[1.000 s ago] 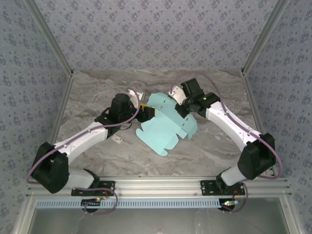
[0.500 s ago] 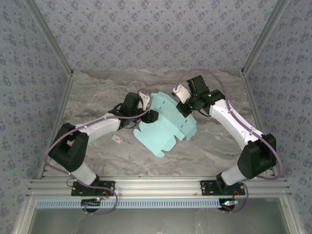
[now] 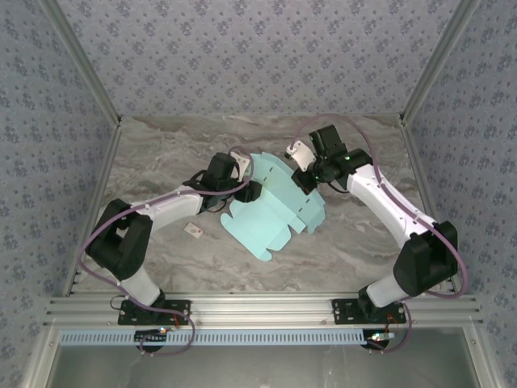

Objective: Fold the paper box

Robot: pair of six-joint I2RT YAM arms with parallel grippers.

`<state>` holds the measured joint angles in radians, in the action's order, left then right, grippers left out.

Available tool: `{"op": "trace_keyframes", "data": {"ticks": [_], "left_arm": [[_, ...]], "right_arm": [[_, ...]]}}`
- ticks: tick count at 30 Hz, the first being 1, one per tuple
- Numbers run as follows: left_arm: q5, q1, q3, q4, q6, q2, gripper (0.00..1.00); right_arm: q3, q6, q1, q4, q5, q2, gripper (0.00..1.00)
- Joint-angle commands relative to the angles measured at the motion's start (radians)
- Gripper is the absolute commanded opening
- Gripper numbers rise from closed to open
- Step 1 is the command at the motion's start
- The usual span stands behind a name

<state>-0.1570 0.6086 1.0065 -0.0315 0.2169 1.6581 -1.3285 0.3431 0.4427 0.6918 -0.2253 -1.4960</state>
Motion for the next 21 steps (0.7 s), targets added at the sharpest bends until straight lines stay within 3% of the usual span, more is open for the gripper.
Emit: {"op": "trace_keyframes", "data": {"ticks": [1, 9, 21], "left_arm": [[-0.070, -0.001, 0.018, -0.040, -0.002, 0.017, 0.65], [-0.194, 0.004, -0.051, -0.106, 0.047, -0.044, 0.56], [-0.254, 0.035, -0.058, -0.148, 0.028, -0.028, 0.56]], "right_arm": [[-0.002, -0.022, 0.000, -0.003, -0.011, -0.009, 0.00], [0.005, -0.058, -0.007, -0.031, 0.018, -0.011, 0.00], [0.002, -0.090, -0.009, -0.044, -0.044, -0.021, 0.00]]}}
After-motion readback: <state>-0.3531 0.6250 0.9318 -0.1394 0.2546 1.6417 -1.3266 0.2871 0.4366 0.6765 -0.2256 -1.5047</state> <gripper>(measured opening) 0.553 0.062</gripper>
